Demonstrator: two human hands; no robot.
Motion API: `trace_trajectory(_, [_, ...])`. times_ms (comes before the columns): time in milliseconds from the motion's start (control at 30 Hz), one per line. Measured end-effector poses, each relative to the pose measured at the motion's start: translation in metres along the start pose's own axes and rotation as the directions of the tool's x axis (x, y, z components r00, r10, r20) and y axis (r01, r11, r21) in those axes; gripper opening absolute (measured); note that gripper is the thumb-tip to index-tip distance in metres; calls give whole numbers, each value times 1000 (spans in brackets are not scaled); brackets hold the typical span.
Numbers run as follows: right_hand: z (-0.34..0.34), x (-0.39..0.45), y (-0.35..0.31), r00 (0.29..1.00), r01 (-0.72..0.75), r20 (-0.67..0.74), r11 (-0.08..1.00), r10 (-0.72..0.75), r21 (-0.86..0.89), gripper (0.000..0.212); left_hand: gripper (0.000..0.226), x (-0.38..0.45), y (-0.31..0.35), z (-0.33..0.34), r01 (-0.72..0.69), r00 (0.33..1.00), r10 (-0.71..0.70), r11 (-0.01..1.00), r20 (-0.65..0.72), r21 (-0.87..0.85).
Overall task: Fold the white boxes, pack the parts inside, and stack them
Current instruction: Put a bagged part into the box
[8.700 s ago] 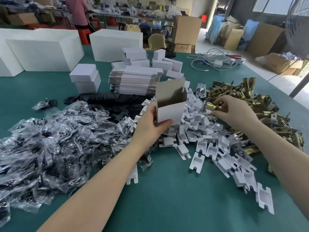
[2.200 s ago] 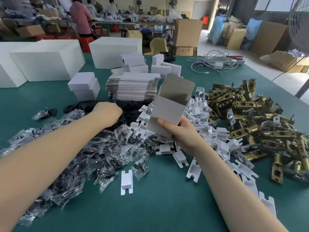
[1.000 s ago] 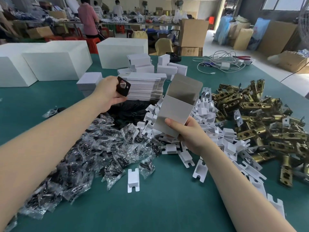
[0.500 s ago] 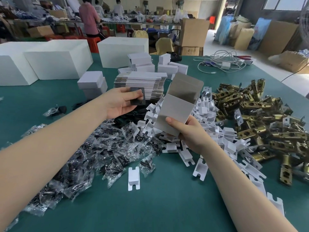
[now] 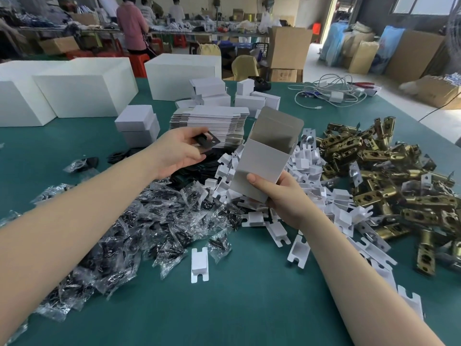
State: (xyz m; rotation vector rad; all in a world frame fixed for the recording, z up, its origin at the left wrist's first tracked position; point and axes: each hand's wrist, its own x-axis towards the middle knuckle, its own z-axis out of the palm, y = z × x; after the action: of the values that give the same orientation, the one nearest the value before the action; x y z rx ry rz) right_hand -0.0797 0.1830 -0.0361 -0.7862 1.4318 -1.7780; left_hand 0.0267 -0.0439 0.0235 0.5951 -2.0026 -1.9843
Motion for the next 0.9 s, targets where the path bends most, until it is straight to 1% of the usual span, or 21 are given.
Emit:
trace_trajectory(33, [0,0,0,1000,-1,0,1000,1,-1,49,56,-1,-2,-1,-37,999,39,991,-16,128])
trace_trajectory(67, [0,0,0,1000,-1,1,1000,1,0,49,49,-1,-3,-2,-77,996,87,963,-26,260])
trace_trajectory(133, [0,1,0,1000,2,7,1000,-2,6,47,28,-3,-3,-5,-126,987,157,886,-32,447])
trace_trajectory(200, [-1,1,1,1000,7,12,1000,-7,13,45,16,-3,-3,-9,-135,983,181,845,-39,517])
trace_trajectory(267, [-1,1,1,1000,11,16,1000,-11,14,45,12,-4,-2,-10,-131,980,192,814,-48,566])
trace_trajectory(300, [-1,1,1,1000,13,18,1000,-13,11,45,15,-5,-1,-9,-135,977,204,807,-57,575])
trace_trajectory(333, [-1,2,2,1000,16,19,1000,-16,9,45,12,-7,1,-8,-162,970,237,804,-60,572])
trace_trajectory(367, [-2,2,2,1000,17,19,1000,-17,9,46,8,-9,6,-6,-209,955,289,808,-62,552])
trace_trajectory(400, [-2,2,3,1000,18,17,1000,-18,10,45,12,-13,13,-3,-264,934,349,814,-72,517])
trace_trajectory(467, [-2,3,4,1000,21,18,1000,-21,8,43,22,-19,30,6,-381,882,458,834,-115,399])
trace_trajectory(500, [-3,3,4,999,26,24,1000,-26,5,41,27,-23,39,13,-446,846,517,820,-131,358])
trace_trajectory(533, [-3,3,5,999,34,32,999,-34,4,39,30,-28,47,22,-513,803,582,783,-125,352])
trace_trajectory(567, [-3,3,5,999,39,38,999,-39,6,38,28,-33,54,33,-580,755,649,726,-90,368])
trace_trajectory(600, [-3,3,5,998,40,41,999,-40,10,39,22,-38,61,43,-647,702,712,648,-18,401])
trace_trajectory(633, [-3,3,5,998,37,43,999,-38,13,41,17,-41,66,53,-705,650,755,559,83,437])
trace_trajectory(667, [-2,4,5,998,35,47,999,-35,12,43,16,-44,71,61,-743,612,768,478,189,468])
trace_trajectory(700, [-3,4,4,998,35,48,999,-35,10,43,17,-46,77,68,-759,600,747,419,286,498])
trace_trajectory(733, [-3,4,4,998,36,49,999,-36,11,41,18,-45,82,74,-758,605,704,368,371,538])
trace_trajectory(800, [-2,4,4,998,36,46,999,-36,8,41,18,-41,92,81,-731,629,589,225,508,645])
trace_trajectory(833, [-2,4,3,999,32,41,999,-32,6,44,18,-38,96,83,-715,645,518,153,561,682])
trace_trajectory(900, [-2,3,3,999,25,36,1000,-25,4,46,20,-33,101,86,-691,679,388,51,623,721])
